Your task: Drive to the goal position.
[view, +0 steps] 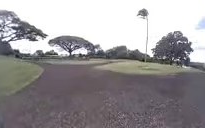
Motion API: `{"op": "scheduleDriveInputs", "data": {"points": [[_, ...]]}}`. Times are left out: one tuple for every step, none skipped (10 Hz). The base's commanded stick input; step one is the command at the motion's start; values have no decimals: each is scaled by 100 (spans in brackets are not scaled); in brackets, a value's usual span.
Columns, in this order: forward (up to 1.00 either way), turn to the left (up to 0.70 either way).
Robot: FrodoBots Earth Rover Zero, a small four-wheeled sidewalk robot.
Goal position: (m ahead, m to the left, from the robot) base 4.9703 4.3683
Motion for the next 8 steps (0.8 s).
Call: {"op": "scheduleDriveInputs", "data": {"points": [[70, 35], [70, 35], [70, 35], [70, 35], [70, 35], [70, 35], [70, 35], [70, 35]]}}
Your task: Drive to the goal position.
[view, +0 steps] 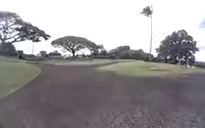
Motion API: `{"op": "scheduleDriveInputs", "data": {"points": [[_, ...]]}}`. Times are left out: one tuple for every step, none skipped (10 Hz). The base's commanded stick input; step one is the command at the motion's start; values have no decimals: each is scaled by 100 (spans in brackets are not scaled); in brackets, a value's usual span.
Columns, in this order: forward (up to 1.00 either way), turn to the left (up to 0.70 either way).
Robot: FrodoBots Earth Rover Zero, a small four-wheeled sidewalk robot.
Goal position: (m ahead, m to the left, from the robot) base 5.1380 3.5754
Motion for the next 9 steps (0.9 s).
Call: {"op": "scheduleDriveInputs", "data": {"points": [[70, 35], [70, 0], [70, 0], [70, 0], [70, 0], [70, 0], [70, 0], [70, 0], [70, 0]]}}
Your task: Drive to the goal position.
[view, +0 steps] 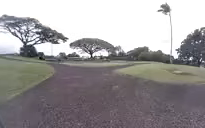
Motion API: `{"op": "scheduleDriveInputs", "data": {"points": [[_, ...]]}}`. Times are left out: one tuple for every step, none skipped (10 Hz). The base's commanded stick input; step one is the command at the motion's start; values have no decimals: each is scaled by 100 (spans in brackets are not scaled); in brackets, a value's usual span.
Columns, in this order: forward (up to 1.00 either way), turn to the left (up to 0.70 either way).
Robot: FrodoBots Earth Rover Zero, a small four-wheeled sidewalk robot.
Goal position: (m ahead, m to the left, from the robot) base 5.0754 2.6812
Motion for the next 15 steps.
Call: {"op": "scheduleDriveInputs", "data": {"points": [[70, 0], [70, 0], [70, 0], [70, 0], [70, 0], [70, 0], [70, 2], [70, 6], [70, 10], [70, 14], [70, 17], [70, 21], [70, 25], [70, 29], [70, 33]]}}
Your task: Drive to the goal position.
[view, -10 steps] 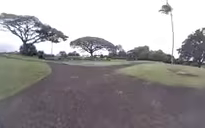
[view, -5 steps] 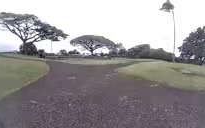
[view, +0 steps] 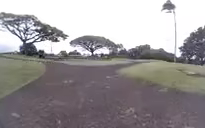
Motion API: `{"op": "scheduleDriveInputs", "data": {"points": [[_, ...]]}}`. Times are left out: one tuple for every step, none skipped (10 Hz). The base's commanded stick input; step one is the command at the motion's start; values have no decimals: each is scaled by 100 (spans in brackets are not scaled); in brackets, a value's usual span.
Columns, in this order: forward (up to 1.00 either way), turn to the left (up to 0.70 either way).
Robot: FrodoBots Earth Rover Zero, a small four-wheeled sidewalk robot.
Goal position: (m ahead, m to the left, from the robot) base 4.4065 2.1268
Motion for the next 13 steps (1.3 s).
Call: {"op": "scheduleDriveInputs", "data": {"points": [[70, 35], [70, 35], [70, 35], [70, 13], [70, 0], [70, 0], [70, 0], [70, 0], [70, 0], [70, 0], [70, 0], [70, 0], [70, 0]]}}
